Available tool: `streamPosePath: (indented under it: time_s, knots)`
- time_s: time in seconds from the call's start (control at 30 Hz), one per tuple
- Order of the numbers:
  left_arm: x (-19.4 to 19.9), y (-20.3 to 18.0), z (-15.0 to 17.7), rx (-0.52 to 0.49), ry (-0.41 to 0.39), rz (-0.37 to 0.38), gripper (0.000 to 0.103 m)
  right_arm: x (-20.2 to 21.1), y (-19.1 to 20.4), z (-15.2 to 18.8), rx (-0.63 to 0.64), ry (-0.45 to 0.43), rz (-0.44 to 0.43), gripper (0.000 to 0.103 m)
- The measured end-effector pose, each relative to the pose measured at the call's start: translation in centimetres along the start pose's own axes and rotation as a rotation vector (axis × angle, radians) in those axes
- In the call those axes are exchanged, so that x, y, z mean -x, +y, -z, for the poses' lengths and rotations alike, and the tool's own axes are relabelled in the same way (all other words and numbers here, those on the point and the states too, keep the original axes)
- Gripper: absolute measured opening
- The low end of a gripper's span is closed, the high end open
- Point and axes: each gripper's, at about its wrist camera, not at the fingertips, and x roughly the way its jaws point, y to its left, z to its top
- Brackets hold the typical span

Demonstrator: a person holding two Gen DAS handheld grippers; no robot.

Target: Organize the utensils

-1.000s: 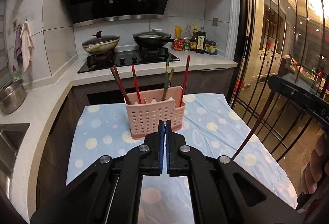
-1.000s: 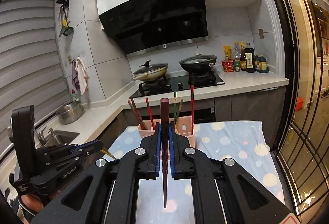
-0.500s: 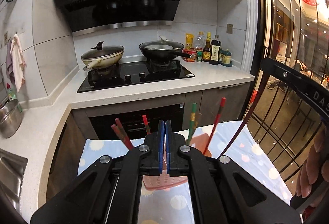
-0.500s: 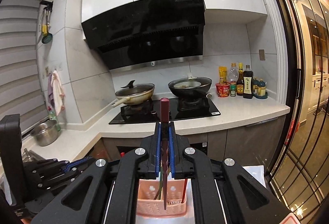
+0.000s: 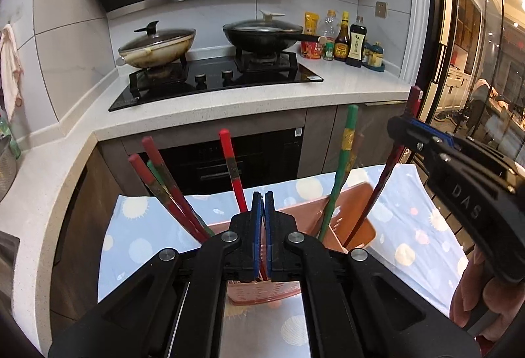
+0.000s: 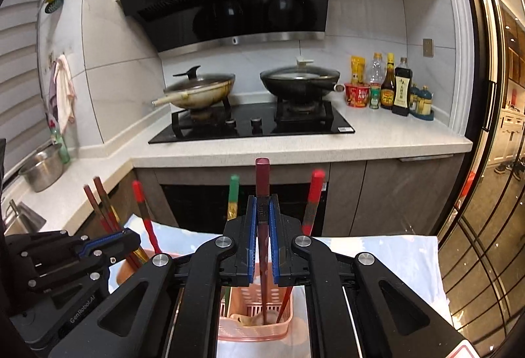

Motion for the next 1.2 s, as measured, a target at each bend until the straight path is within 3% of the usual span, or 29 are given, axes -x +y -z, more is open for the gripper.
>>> streamPosePath:
  time_s: [0.23, 0.3, 0.37, 0.43, 0.73, 0.87, 1.1, 1.2]
  knots:
    - [-1.6, -0.1, 0.5, 0.015, 0.026, -0.004, 0.003, -0.8, -0.1, 1.0, 0.018, 0.013, 0.003, 0.008]
    - [-1.8, 0.0, 0.5, 0.027, 0.03, -0.01, 0.009, -0.8, -0.4, 1.1, 0.009, 0.016, -0.01, 0.013]
    - [-1.7, 0.0, 0.7, 0.033, 0.024, -0.025, 0.029, -0.5, -0.4, 1.1, 0.005, 0.014, -0.011, 0.021]
    - [-1.3, 0.0, 0.8, 0.035, 0.013, -0.039, 0.039, 0.0, -0.4, 1.3, 0.004, 0.003, -0.011, 0.029]
    - [1.8, -0.2, 1.9, 0.035, -0.011, -0.058, 0.056, 3.8, -0.7, 2.1, -0.022, -0.007, -0.037, 0.036]
    - [3.9, -0.6, 3.3, 0.04, -0.024, -0.07, 0.069, 6.3, -0.5, 3.3, -0.018, -0.001, -0.048, 0.038]
    - [7.7, -1.6, 6.0, 0.036, -0.034, -0.08, 0.073, 10.9, -0.5, 5.7, -0.024, 0.015, -0.048, 0.046]
    - [9.4, -2.0, 7.4, 0.034, -0.045, -0.084, 0.08, 12.4, -0.3, 7.2, -0.024, 0.038, -0.041, 0.048]
